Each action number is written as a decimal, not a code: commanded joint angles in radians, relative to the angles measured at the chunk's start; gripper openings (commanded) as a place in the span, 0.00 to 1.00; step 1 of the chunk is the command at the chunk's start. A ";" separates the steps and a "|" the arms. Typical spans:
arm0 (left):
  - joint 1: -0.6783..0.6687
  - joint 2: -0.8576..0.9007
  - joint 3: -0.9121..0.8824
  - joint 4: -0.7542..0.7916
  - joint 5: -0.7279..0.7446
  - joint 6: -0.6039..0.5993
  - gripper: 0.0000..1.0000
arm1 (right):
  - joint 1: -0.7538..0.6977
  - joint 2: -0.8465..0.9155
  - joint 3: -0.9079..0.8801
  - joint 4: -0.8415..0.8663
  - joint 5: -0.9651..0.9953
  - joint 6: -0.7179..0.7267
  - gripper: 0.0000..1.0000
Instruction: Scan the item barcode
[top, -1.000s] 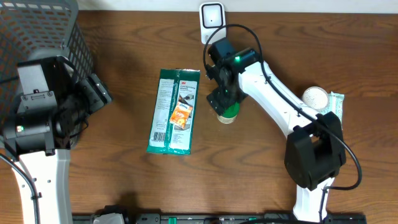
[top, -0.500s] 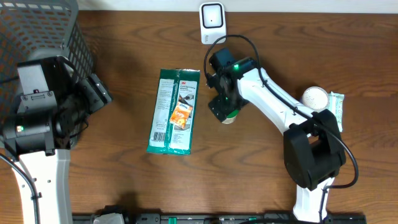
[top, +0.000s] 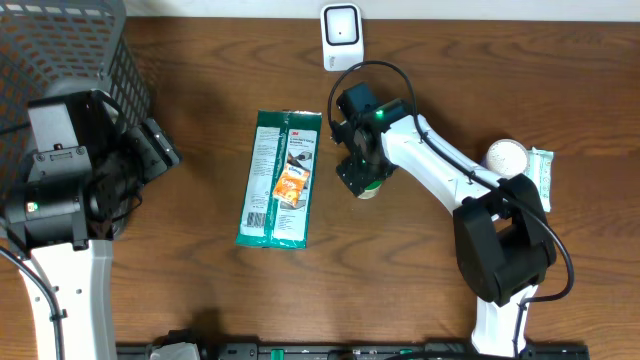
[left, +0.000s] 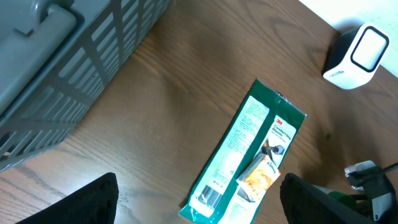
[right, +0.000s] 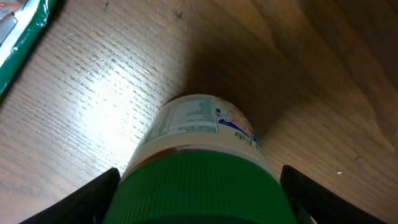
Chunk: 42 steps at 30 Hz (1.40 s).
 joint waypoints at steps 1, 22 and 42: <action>0.005 0.004 0.002 -0.003 -0.006 0.013 0.81 | 0.004 -0.006 -0.003 -0.017 -0.004 -0.010 0.78; 0.005 0.004 0.002 -0.003 -0.006 0.013 0.81 | 0.005 -0.006 -0.035 -0.007 -0.031 -0.011 0.71; 0.005 0.004 0.002 -0.003 -0.006 0.013 0.81 | 0.005 -0.009 -0.037 -0.021 -0.031 0.000 0.73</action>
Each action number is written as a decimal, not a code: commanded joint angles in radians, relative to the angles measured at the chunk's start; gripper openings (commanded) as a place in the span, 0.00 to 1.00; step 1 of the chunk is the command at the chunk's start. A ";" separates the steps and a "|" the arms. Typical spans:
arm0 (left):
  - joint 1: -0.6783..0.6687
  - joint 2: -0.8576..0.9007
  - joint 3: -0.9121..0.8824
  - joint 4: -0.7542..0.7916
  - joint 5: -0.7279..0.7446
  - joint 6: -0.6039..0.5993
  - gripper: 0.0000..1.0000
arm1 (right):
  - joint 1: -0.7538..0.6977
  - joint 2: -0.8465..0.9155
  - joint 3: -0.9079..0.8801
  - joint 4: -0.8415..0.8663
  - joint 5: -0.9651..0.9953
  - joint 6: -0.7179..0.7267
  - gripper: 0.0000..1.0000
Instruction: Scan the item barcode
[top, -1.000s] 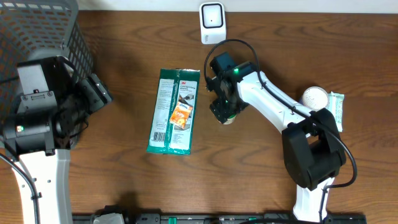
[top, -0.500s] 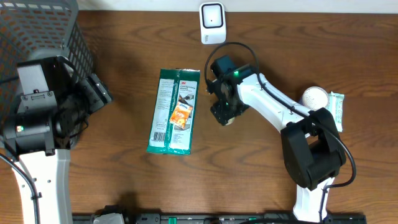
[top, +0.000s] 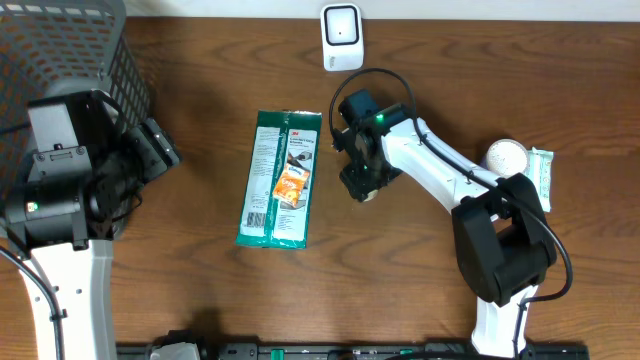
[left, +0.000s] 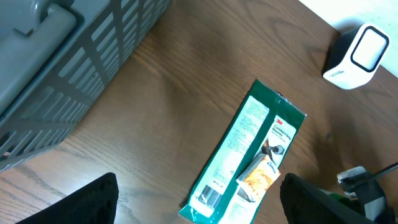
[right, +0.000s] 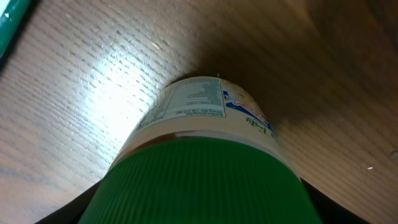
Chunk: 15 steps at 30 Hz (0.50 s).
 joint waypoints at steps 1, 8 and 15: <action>0.005 0.004 0.002 -0.003 -0.006 0.013 0.81 | 0.005 -0.008 -0.001 -0.010 0.002 0.008 0.74; 0.005 0.004 0.002 -0.003 -0.006 0.013 0.81 | 0.005 -0.008 -0.024 0.020 0.002 0.044 0.64; 0.005 0.004 0.002 -0.003 -0.006 0.013 0.81 | 0.005 -0.008 -0.027 0.020 0.002 0.048 0.66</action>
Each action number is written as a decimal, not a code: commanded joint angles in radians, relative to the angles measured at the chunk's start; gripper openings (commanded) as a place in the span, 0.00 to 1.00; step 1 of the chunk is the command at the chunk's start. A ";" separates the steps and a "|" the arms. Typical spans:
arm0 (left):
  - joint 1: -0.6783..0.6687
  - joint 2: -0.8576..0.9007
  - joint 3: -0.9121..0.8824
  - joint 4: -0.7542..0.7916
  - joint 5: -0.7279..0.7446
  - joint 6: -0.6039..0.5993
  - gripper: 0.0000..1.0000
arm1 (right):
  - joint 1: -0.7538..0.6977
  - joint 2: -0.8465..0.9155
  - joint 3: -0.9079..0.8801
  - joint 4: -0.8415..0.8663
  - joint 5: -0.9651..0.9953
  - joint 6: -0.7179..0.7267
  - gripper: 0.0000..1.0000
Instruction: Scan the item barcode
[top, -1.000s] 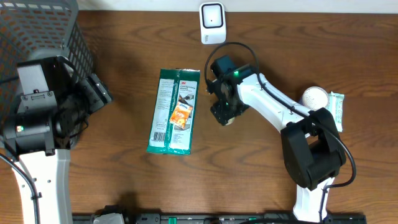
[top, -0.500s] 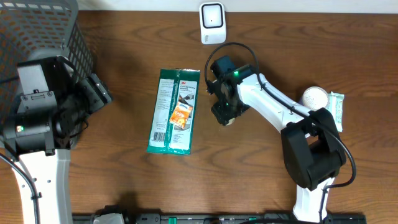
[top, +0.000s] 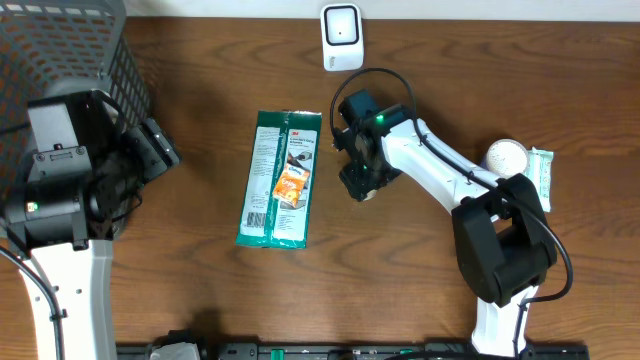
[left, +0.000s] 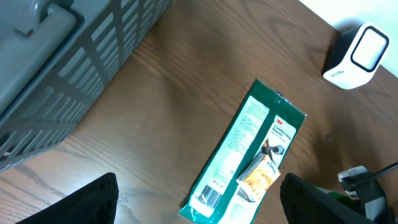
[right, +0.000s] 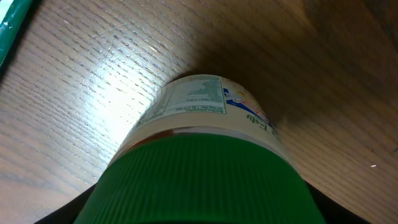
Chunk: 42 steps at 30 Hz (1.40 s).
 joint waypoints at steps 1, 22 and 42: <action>0.005 0.004 0.002 -0.003 -0.006 0.013 0.82 | 0.005 -0.006 -0.023 0.006 0.002 0.019 0.67; 0.005 0.004 0.002 -0.003 -0.006 0.013 0.81 | 0.010 -0.006 -0.057 0.036 0.002 0.031 0.67; 0.005 0.004 0.002 -0.003 -0.006 0.013 0.82 | 0.010 -0.006 -0.042 0.072 0.002 0.038 0.69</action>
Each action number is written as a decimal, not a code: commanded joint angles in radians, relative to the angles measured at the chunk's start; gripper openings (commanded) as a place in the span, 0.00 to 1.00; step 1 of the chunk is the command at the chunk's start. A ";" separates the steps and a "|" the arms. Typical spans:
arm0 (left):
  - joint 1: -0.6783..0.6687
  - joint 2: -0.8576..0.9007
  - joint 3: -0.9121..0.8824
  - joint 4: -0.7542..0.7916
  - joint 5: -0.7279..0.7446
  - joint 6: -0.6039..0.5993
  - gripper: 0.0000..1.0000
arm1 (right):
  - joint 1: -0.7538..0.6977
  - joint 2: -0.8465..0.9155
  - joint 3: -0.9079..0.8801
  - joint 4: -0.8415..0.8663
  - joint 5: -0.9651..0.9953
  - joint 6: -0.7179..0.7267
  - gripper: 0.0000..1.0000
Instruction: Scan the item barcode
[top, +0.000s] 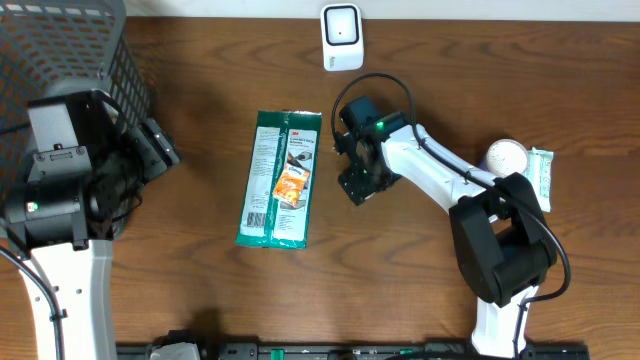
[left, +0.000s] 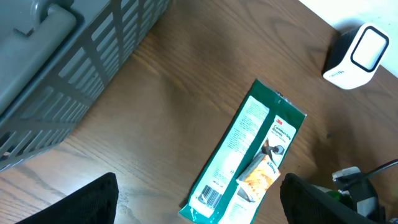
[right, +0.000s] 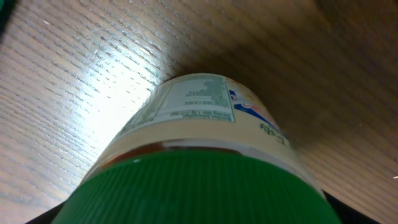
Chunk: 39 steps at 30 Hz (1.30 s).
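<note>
A jar with a green ribbed lid (right: 199, 186) and a pale printed label (right: 193, 102) fills the right wrist view, standing over the wood table. My right gripper (top: 358, 183) is shut on the jar just right of the green packet; from overhead the gripper hides the jar. Only a sliver of its green (left: 334, 198) shows in the left wrist view. The white barcode scanner (top: 341, 37) stands at the table's far edge, also seen as a white scanner (left: 356, 55) from the left. My left gripper (left: 199, 211) hangs open at the left, holding nothing.
A long green packet (top: 280, 178) with a barcode lies flat mid-table. A grey wire basket (top: 60, 50) occupies the far left corner. A white cup (top: 505, 156) and a small green-and-white packet (top: 541, 175) sit at the right edge.
The jar looms larger in the right wrist view and the green packet's edge has left that view. From overhead the right gripper sits slightly further right. The left arm is unchanged.
At first my right gripper's fingers stood either side of the jar's green lid, on the table right of the packet. Then the lid filled the view and hid the fingers. It stayed so, and now the jar looks nearer still, with the gripper barely displaced.
</note>
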 joint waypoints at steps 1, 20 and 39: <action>0.005 0.004 0.002 -0.003 -0.006 0.013 0.81 | 0.008 -0.005 0.015 0.002 0.003 0.017 0.66; 0.005 0.004 0.002 -0.003 -0.006 0.013 0.81 | 0.008 -0.219 0.101 -0.048 0.003 0.069 0.33; 0.005 0.004 0.002 -0.003 -0.006 0.013 0.82 | -0.076 -0.536 0.352 -0.074 -0.035 0.325 0.01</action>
